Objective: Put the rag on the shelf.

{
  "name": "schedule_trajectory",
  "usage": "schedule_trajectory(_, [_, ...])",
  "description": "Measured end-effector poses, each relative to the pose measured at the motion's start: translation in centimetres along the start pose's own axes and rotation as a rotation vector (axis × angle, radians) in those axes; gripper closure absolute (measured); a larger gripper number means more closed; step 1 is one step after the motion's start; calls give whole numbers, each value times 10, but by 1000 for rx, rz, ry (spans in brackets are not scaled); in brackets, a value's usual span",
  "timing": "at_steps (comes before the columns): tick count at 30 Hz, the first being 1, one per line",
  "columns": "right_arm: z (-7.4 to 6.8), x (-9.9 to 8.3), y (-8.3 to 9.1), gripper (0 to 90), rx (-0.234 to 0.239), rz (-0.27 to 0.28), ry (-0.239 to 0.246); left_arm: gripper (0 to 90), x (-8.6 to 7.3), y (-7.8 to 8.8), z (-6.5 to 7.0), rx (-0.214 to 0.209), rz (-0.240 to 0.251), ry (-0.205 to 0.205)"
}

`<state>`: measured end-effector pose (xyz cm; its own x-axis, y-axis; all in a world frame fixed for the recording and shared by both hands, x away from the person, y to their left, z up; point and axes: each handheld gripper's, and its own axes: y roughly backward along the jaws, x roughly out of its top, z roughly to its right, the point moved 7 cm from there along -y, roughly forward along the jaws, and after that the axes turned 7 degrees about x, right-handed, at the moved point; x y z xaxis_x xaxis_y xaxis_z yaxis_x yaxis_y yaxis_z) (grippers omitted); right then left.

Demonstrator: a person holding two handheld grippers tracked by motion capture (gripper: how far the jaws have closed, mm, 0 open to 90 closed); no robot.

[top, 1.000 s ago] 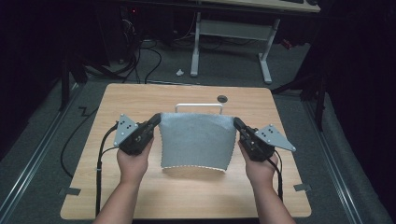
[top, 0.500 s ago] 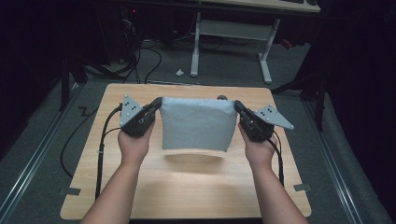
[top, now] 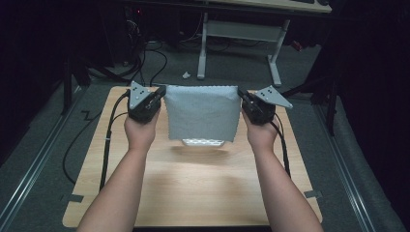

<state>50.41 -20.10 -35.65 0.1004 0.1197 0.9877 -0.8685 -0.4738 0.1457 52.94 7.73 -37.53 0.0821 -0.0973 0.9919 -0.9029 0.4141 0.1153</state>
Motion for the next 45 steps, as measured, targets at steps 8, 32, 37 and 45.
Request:
schedule_trajectory(8, [21,-11,-26,900,-21,-95,11,900,-14,-28,0,5,-85,-2])
schedule_trajectory(32, [18,-100,-41,900,74,-241,-85,900,-102,-31,21,-94,-249,46])
schedule_trajectory(37, [13,-105,-41,900,81,-234,-96,900,-111,-29,25,-107,-263,51])
schedule_trajectory(45, [11,-119,-38,900,89,-251,-102,900,-126,-25,31,-128,-275,65])
